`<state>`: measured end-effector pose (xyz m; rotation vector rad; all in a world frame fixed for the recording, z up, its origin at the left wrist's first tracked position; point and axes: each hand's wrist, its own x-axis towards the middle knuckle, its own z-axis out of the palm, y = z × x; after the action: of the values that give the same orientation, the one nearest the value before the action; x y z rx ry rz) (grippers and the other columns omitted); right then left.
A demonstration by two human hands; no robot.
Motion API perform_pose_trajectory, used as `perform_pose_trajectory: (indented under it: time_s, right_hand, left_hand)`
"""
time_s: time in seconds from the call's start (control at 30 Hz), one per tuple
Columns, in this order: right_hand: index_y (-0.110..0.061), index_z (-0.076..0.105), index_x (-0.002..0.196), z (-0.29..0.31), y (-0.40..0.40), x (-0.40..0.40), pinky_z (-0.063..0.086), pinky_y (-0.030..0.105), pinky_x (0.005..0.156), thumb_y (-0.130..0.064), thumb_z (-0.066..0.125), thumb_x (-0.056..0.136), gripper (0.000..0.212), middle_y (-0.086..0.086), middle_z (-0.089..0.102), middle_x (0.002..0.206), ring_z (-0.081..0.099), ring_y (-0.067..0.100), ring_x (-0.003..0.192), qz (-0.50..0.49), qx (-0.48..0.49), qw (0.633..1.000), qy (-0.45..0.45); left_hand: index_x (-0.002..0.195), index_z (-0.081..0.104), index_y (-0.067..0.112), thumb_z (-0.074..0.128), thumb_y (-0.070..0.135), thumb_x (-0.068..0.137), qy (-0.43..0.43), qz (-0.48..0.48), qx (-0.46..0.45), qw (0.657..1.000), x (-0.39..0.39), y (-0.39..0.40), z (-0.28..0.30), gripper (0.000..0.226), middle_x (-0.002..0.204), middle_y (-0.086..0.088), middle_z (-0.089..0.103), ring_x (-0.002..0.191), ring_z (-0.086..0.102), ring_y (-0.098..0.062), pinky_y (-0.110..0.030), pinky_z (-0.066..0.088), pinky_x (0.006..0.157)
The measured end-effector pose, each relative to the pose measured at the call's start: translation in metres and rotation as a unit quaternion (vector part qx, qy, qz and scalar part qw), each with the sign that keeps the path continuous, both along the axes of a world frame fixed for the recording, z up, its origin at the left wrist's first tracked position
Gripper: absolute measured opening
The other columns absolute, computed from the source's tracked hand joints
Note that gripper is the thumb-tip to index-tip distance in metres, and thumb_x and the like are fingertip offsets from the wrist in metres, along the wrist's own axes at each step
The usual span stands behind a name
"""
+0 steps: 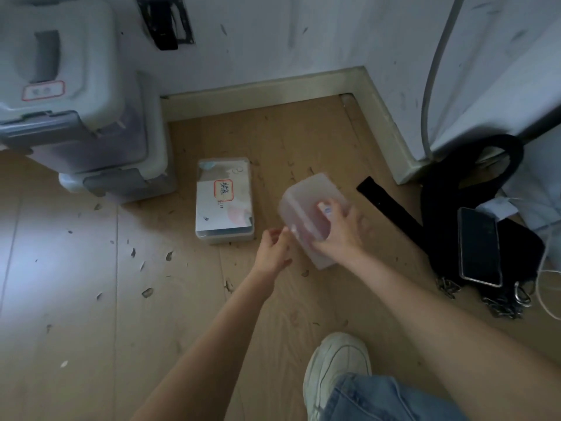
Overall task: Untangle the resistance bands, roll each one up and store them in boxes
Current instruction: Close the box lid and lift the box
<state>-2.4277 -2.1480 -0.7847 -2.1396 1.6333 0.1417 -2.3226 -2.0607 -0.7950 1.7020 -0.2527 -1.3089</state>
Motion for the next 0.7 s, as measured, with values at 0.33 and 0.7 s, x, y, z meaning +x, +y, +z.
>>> perform_pose_trajectory:
  time_s: [0.33,0.7]
  right_hand:
    - [-0.031,0.028,0.136,0.067,0.006,0.135,0.030,0.054,0.105,-0.046,0.076,0.068,0.085,0.015,0.030,0.138,0.032,0.038,0.128,-0.038,0.026,0.976,-0.214]
    - [-0.030,0.012,0.150,0.010,0.040,0.127,0.012,0.045,0.116,-0.074,0.051,0.067,0.102,-0.002,0.020,0.156,0.020,0.020,0.142,-0.126,0.391,0.835,-0.366]
  left_hand:
    - [0.126,0.050,0.014,0.039,0.023,0.099,-0.243,0.064,-0.051,0.967,0.095,0.024,0.047,0.030,0.120,-0.004,0.056,0.112,0.053,-0.021,-0.033,0.044,0.094]
    - [0.137,0.030,0.040,0.037,0.072,0.076,0.023,0.014,-0.056,0.998,0.146,0.050,0.018,0.070,0.145,0.001,0.038,0.134,0.033,-0.028,-0.053,0.026,0.106]
